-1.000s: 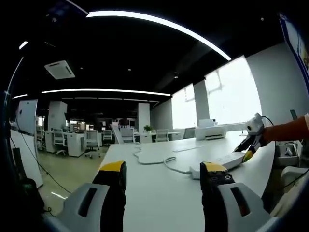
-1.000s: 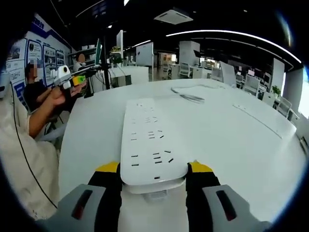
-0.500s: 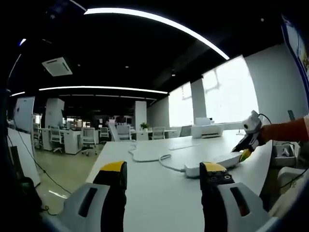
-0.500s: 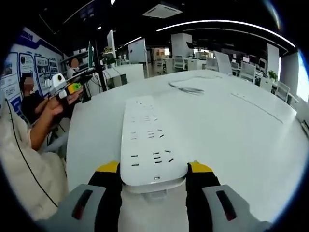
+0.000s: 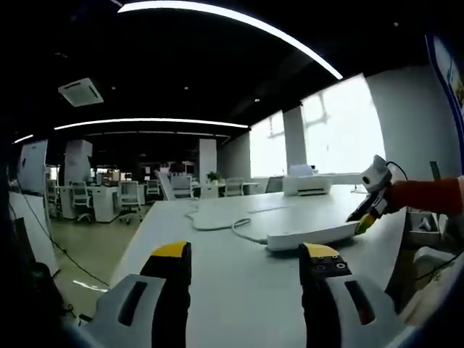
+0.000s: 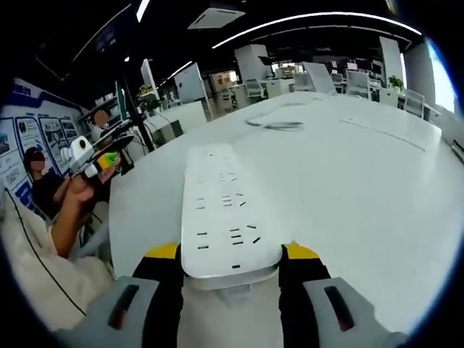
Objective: Pick up the power strip scattered on the table, fix it on the side mounting bracket of the table, and press the switch
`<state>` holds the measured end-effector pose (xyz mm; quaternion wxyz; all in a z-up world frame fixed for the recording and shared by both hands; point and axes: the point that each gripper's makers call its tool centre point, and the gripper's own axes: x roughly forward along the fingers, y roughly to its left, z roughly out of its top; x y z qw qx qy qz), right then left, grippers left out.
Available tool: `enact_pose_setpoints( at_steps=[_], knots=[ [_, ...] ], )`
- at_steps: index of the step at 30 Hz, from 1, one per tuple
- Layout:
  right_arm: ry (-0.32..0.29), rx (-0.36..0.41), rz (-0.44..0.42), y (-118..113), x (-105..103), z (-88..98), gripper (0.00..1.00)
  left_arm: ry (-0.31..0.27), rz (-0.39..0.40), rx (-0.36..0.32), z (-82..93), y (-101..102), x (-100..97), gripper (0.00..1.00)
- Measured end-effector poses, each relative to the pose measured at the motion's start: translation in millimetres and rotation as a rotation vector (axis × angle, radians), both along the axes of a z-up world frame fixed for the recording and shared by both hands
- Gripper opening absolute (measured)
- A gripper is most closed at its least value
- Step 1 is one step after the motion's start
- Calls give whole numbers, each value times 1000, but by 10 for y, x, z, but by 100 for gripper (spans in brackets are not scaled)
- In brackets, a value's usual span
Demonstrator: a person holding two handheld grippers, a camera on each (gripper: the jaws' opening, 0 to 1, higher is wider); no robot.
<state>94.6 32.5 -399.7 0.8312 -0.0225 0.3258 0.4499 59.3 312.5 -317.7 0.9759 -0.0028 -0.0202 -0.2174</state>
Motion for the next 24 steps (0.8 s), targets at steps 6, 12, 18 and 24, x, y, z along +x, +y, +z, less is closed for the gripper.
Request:
enact_pose_setpoints(
  at_steps=[6,12,18,24],
  knots=[
    [2,1,-36,65,18,2,47,35,-21,-12,-22,-81,24,63],
    [14,25,-70,121,14,9,47,55,-29,-26,-14,-109,44,63],
    [25,30,-119,190,-46,15,47,78,-39,-33,14,-157,87,63],
    [28,56,-170,283,-104,30,47,168,-45,-51,-94,-241,136,64]
  ],
)
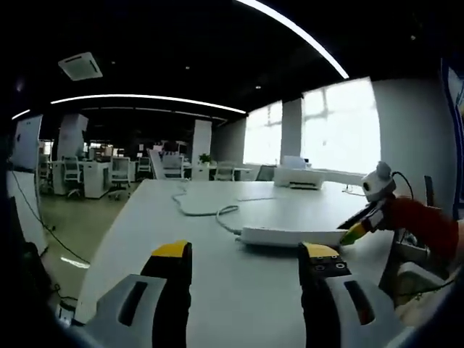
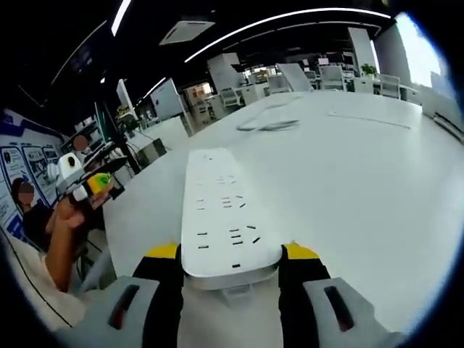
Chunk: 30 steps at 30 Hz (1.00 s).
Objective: Pick up the power strip scattered on the table, fix it on the side mounting bracket of the table, and press the switch
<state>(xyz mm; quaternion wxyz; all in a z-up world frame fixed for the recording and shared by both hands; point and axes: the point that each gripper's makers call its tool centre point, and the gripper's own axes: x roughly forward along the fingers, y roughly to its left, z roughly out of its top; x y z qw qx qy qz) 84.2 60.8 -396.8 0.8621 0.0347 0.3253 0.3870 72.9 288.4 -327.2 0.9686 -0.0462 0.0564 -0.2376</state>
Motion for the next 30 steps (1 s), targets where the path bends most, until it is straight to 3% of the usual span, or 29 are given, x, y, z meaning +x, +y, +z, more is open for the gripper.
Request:
enact_pose_setpoints(
  at_steps=[5,10,14,22,25,27,30],
  knots=[
    [-4,9,-20,41,28,5,47,29,-42,-85,28,-130,14,63],
    [-14,11,-29,51,68,6,47,211,-76,-300,-63,-251,30,63],
    [-17,26,-33,71,50,8,47,269,-75,-441,-41,-240,97,63],
    [-9,45,-41,68,63,14,47,315,-101,-567,48,-358,131,62],
    [-12,49,-44,68,65,13,47,357,-101,-656,49,-386,206,62],
    [-15,49,-44,68,59,7,47,388,-106,-692,46,-435,155,62],
    [-14,53,-46,65,63,6,47,424,-122,-722,32,-683,40,63]
  ],
)
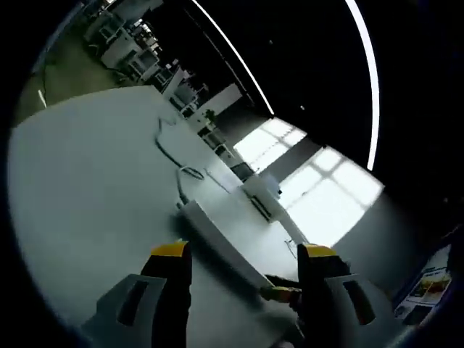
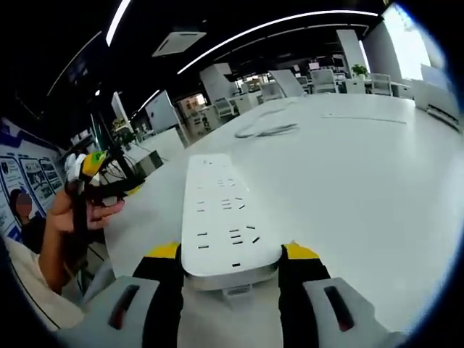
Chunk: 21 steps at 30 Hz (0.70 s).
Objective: Pick up the power strip scattered on the table, fix it on the side mounting bracket of the table, and press the switch
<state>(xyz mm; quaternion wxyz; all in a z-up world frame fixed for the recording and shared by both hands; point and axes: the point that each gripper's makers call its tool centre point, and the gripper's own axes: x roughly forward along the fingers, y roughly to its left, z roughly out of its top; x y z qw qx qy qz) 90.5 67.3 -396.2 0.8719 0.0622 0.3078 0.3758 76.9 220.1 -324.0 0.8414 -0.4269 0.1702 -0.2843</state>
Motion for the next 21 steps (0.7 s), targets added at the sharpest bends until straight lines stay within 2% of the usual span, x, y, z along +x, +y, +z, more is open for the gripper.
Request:
enact_pose_setpoints(
  at_steps=[3,4,6,14,21],
  knots=[
    [1,6,0,-6,1,0,47,43,-27,-62,-11,-82,9,66],
    [3,12,-2,-10,4,1,47,78,-39,-88,-56,-73,26,67],
    [9,23,-4,-16,8,4,47,86,-35,-126,-53,-77,71,67],
    [12,33,-8,-14,7,6,47,147,-23,-195,-109,-135,231,67],
    [12,42,-5,-12,-12,9,47,206,-30,-213,-195,-223,340,72]
  ],
)
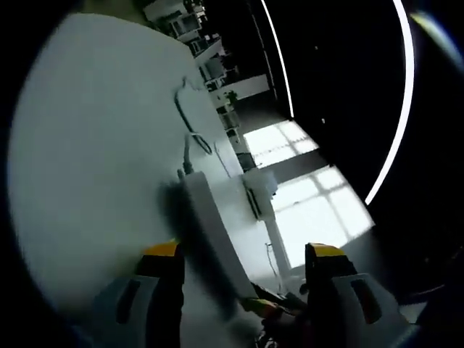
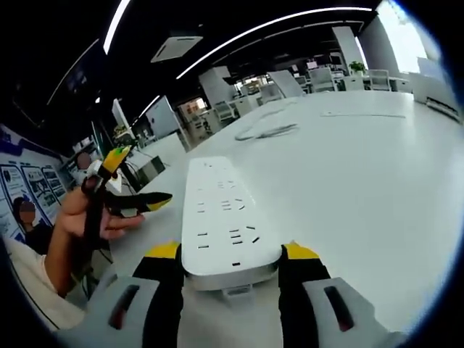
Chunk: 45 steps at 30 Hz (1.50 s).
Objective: Pick up the power strip scattered on the table, fix it on the side mounting bracket of the table, and press the switch
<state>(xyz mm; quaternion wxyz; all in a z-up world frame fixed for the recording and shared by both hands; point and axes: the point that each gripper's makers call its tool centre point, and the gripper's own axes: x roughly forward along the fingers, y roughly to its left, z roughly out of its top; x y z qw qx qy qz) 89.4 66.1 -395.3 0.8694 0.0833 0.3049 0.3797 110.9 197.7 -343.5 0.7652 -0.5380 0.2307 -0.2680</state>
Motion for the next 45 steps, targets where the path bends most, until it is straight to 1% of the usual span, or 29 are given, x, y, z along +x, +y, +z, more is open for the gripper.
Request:
enact_pose_setpoints(
  at_steps=[2,8,12,13,16,22,23,25,28,31,36,43,45],
  knots=[
    [2,-3,2,3,-7,0,47,12,-7,-3,-25,-10,53,73],
    [4,0,3,18,-30,0,47,42,-20,-21,-8,-28,183,74],
    [-4,-2,5,26,-49,-2,47,70,-32,-26,-52,-44,217,76],
    [-7,-4,5,28,-54,-3,47,88,-37,-42,-80,-87,216,76],
    [-11,-9,8,31,-62,-4,47,101,-35,-58,-81,-80,260,77],
    [0,12,4,34,-68,2,47,108,-24,-51,-92,-73,295,78],
    [3,14,4,35,-69,3,47,111,-24,-49,-110,-104,367,78],
    [5,20,3,36,-71,5,47,116,-22,-56,-112,-115,425,78],
    [3,18,5,40,-76,4,47,116,-21,-65,-100,-137,486,78],
    [3,13,9,41,-78,3,47,117,-25,-59,-124,-163,537,77],
    [12,27,7,36,-67,8,47,122,-30,-71,-136,-184,576,76],
    [23,38,5,25,-51,11,47,133,-2,-88,-157,-150,684,76],
    [23,38,5,22,-47,11,47,140,7,-103,-174,-141,731,76]
  ],
)
